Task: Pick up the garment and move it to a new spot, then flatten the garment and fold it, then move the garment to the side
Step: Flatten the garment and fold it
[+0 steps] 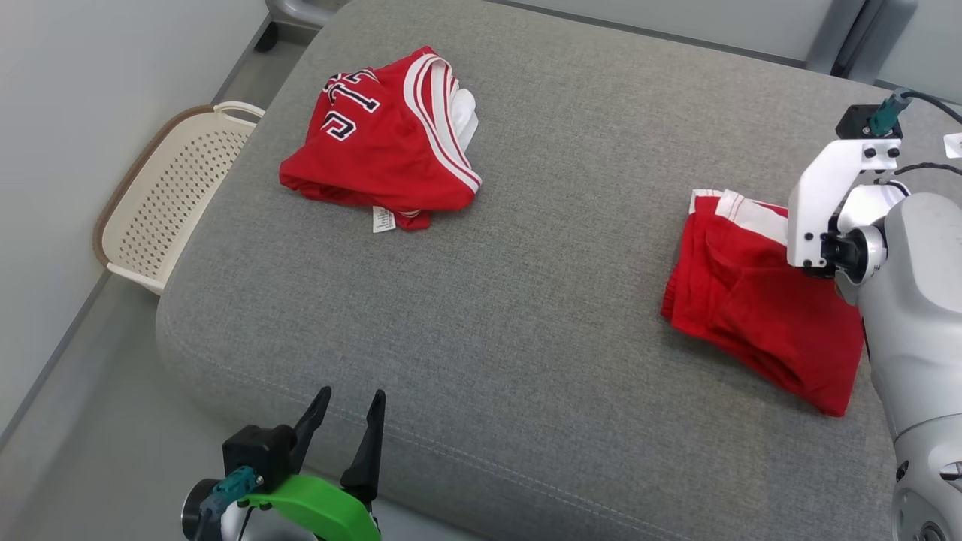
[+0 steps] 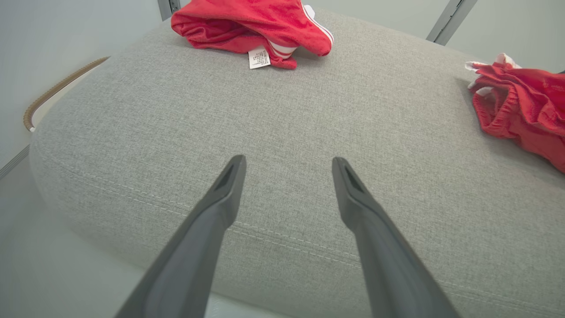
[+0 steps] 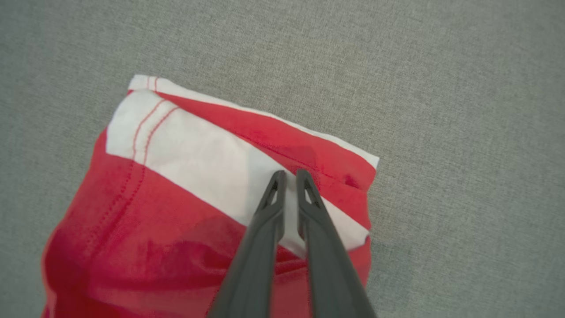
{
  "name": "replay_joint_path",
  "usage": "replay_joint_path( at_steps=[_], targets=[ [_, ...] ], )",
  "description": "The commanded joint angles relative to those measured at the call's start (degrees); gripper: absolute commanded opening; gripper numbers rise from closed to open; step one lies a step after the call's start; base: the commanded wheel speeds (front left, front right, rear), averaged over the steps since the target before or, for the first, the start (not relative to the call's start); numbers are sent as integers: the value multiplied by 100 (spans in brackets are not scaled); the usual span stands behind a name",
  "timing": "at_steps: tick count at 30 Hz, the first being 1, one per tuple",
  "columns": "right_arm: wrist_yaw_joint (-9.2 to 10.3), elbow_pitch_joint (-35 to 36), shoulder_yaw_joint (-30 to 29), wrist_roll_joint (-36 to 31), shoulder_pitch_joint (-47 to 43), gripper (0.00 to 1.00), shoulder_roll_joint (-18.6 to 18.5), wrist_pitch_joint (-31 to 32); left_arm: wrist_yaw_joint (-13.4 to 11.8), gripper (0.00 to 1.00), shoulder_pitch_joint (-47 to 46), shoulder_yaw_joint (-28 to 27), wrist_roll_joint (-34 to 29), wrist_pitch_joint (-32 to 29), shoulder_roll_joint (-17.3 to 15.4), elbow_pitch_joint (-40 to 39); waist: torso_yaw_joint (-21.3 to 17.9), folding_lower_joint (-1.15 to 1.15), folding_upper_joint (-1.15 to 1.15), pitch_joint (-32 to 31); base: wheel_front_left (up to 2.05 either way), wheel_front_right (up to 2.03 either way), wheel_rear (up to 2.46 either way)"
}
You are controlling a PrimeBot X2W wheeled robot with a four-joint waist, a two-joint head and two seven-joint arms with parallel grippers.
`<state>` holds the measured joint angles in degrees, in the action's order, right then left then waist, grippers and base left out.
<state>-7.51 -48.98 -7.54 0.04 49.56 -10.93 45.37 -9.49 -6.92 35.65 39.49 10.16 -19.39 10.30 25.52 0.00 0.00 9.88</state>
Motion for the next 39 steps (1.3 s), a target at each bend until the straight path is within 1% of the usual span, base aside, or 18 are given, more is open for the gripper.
replay_joint_path(
  at_steps=[1,2,9,12,21,22,23,31,39],
  targets=[
    [3,46,-8,-33,-35,2,-9,-2,35,100,-112,9,25,27,10,27,22,0,0,20,0,0,0],
    [4,67,-12,-55,-41,0,-14,-31,35,100,-119,14,26,43,17,39,31,0,0,29,0,0,0],
    [4,212,-93,-209,-96,0,-30,-70,69,100,-155,33,35,95,56,137,80,0,0,79,0,0,0],
    [4,278,-137,-265,-73,0,-38,-185,78,100,-176,41,42,113,71,172,94,0,0,100,0,0,0],
    [4,378,-190,-230,119,0,45,-357,66,100,-215,52,64,117,79,248,96,0,0,63,0,0,0],
    [4,382,-202,-222,123,80,48,-387,63,100,-214,51,69,120,76,254,90,0,0,45,0,0,0],
    [3,385,-209,-195,112,100,71,-436,57,100,-209,50,76,121,71,262,81,0,0,20,0,0,0],
    [3,729,-171,-72,-36,100,163,-1006,-1,100,-54,54,97,80,-35,229,-93,0,0,-282,0,0,0],
    [4,1321,-272,39,-492,100,145,-1137,-127,100,112,69,96,-32,-166,16,-358,0,0,-603,0,0,0]
  ],
)
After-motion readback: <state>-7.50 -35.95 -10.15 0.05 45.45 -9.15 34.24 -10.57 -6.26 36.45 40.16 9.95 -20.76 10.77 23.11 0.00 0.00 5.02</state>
